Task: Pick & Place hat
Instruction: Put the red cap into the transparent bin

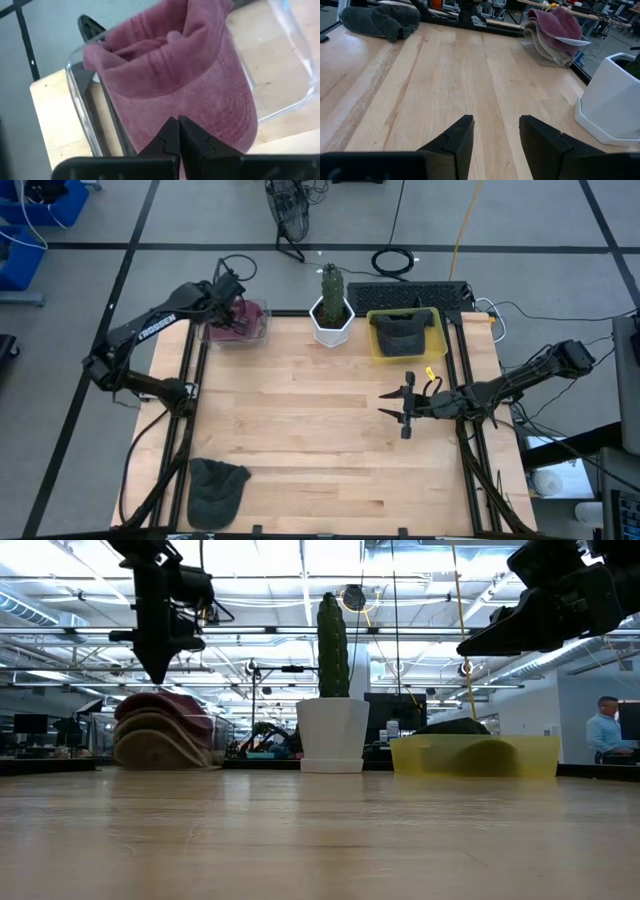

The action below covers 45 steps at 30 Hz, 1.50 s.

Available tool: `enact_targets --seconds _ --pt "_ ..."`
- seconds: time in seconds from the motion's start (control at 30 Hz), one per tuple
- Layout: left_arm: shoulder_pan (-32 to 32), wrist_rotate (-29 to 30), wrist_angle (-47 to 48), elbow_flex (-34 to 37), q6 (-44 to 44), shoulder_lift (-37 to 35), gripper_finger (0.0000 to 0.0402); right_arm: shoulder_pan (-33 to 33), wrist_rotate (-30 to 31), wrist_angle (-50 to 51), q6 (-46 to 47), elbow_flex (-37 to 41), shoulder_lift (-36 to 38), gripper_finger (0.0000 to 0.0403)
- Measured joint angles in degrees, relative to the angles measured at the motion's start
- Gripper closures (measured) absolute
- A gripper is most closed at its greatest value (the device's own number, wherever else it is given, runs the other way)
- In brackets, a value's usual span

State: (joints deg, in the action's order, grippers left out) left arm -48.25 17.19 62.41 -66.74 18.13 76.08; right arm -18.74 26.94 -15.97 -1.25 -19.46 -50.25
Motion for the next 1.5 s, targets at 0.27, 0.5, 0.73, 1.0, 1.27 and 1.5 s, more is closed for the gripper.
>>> enact_targets --seconds 0.27,0.5,0.73,1.0,1.27,1.5 --pt "-0.2 1.1 0.1 0.6 -0.2 7.2 0.0398 0.0 0.0 0.0 0.6 0.0 -1.2 0.0259" --pt "-1.8 2.6 -8.3 6.5 -2.7 9.3 0.0390 0.0 0.0 -0.5 1.1 0.0 -2.5 0.0259" --pt "-2.5 1.3 -14.9 11.6 -4.4 9.1 0.0390 0.0 0.0 -3.6 0.8 0.0 -4.4 0.0259" --pt "-2.5 1.4 -18.1 14.3 -4.5 9.1 0.0392 0.0 0.1 -6.1 0.6 0.0 -7.6 0.0259" --pt "-1.6 1.6 -17.8 14.3 -4.4 9.1 0.0394 0.0 0.0 -6.5 0.6 0.0 -9.1 0.0259" --pt "-0.2 2.5 -18.6 16.9 -4.4 9.0 0.0392 0.0 0.0 -6.5 0.6 0.0 -9.1 0.0259"
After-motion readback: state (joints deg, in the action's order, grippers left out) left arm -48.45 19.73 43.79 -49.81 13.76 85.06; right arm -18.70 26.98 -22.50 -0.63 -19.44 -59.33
